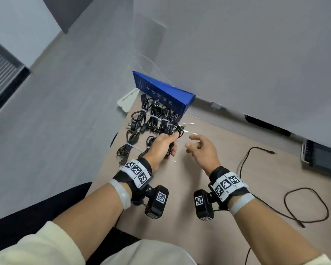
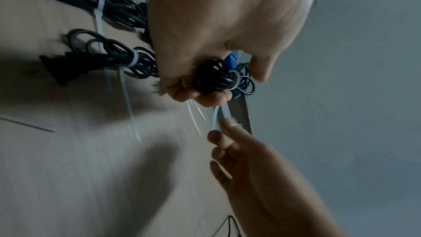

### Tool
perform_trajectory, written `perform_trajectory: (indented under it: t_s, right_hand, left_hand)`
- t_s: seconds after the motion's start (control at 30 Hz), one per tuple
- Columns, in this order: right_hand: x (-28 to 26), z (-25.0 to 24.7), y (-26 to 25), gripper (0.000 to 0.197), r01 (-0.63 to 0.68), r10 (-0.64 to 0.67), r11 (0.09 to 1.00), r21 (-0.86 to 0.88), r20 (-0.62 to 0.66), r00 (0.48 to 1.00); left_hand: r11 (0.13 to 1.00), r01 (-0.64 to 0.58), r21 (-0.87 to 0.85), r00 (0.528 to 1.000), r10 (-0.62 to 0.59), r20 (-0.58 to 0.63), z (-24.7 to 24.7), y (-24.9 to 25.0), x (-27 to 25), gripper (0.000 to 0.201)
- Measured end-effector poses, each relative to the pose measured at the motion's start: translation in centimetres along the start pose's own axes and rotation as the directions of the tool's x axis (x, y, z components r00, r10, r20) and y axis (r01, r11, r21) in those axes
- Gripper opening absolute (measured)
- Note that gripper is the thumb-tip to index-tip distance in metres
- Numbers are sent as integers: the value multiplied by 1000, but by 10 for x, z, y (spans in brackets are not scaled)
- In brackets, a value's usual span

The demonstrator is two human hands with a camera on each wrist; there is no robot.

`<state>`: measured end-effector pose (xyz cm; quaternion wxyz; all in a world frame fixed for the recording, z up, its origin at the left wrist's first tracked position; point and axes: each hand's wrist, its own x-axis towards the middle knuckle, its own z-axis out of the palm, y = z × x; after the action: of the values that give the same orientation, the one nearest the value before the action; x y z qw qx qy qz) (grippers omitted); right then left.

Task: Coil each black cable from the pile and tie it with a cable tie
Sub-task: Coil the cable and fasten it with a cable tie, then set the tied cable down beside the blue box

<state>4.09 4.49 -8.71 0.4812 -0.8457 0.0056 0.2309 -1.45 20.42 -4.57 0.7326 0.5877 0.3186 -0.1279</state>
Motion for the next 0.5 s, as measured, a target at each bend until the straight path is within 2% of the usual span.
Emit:
perform_trajectory:
  t_s: [0.03,0.1,0.13,0.2,0.23,0.3,0.33,0.4,0.47,0.5]
  right_hand:
    - [-1,4,-2,8,-22,22,999,28,-1,1000]
    - [-6,14,-10,26,-61,60,998,15,78,995]
    - [-7,19,-15,33,-79,79,997,-10,118,990]
    - [-6,28,-21,36,-121,127,991,-54,105,986]
    - [-3,31,-21,37,-148,153,987,-65,84,985]
    - [1,33,-17,38,-202,207,976,-78,64,976]
    - [2,35,-15,37,-224,230,970,-92,61,971]
    - [2,38,-8,35,-246,257,954,-170,48,965]
    - [0,44,-3,35,-256,275,931,-259,40,961]
    - [0,48,-2,35,-260,284,921,-291,40,958]
  left_hand:
    - [1000,3,-13,1000,-3,12,-3,0,3,29]
    - [1000,6,19,998,-7,66,-5,-11,9,37]
    - [998,22,51,995,-27,96,-4,-18,12,46]
    - [990,99,101,983,-113,144,-3,-27,11,73]
    - [985,133,108,975,-150,166,-6,-27,11,74]
    - [975,77,208,976,-116,183,-17,-19,11,54]
    - [951,22,308,986,-72,151,-26,-15,14,43]
    - [843,-33,537,998,56,-26,-47,-13,25,21]
    - [723,-6,690,968,177,-178,-65,-12,35,19]
    - [669,25,743,963,184,-199,-71,-13,39,25]
